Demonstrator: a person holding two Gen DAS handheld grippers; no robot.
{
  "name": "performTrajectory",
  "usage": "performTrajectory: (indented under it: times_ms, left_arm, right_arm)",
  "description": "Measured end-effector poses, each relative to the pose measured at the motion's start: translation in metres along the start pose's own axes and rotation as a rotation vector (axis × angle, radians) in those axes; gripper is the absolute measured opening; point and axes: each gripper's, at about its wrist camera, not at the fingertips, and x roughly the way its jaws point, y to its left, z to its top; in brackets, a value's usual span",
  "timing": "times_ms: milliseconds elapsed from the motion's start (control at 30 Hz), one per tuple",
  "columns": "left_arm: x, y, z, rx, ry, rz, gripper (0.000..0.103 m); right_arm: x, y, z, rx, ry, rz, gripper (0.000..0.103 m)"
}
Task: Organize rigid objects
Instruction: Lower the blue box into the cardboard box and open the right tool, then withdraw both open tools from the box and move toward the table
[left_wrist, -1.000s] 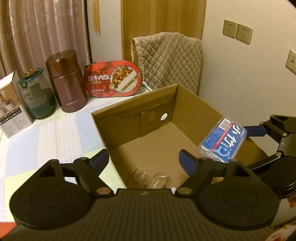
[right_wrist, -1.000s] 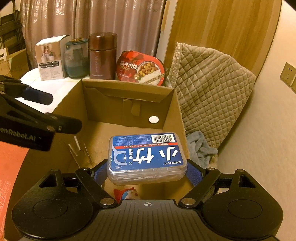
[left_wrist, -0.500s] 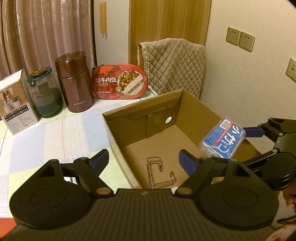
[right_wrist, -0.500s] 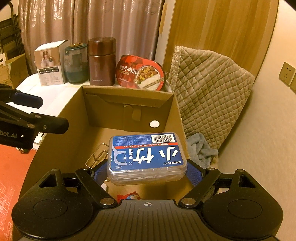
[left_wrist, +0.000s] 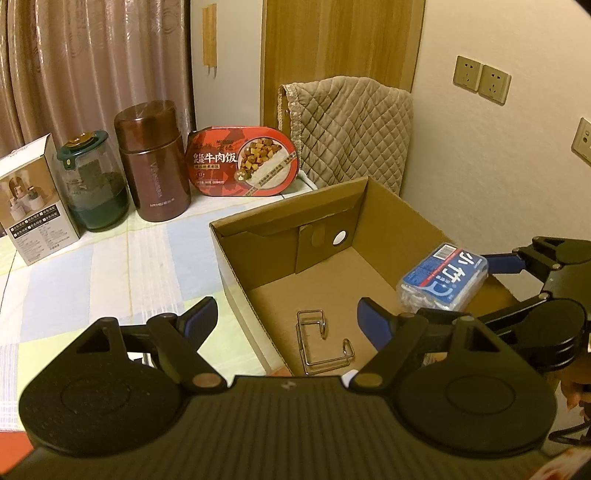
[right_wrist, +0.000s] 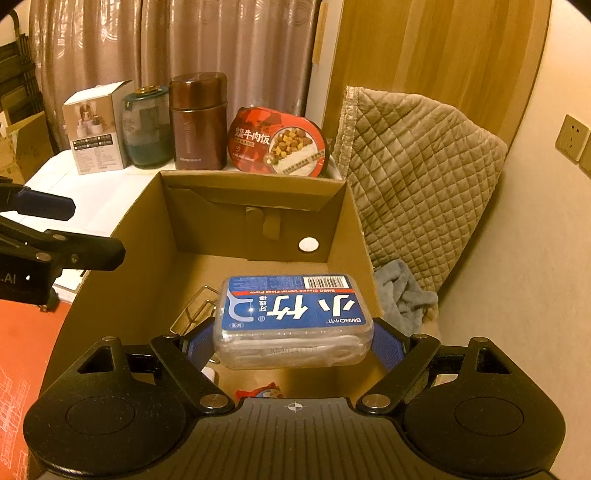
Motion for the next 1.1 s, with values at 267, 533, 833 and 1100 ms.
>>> performTrajectory:
  times_ms: [267,533,833,1100]
  left_arm:
    - [-0.005,0.002,-0.005,-0.003,-0.003,0.004,0.08]
    - [-0.021,0.005,-0.011,-0.014,-0.015,0.003,0.08]
    - [-0.065,0.008,-0.026,-0.044,-0.038,0.013,0.08]
    - [-0.115,0.012,-0.052,-0.076,-0.067,0.018,0.08]
  right_arm:
    - [-0.005,-0.002,0.0,0.011,-0.041,0.002,0.083]
    - [-0.028,-0.006,0.001,0.048,-0.06,0.003,0.083]
    - [-0.077,0.006,-0.004,0.105,-0.061,-0.029,0.083]
    - [-0.125,0.032,-0.017,0.128,-0.076,-0.02,0.083]
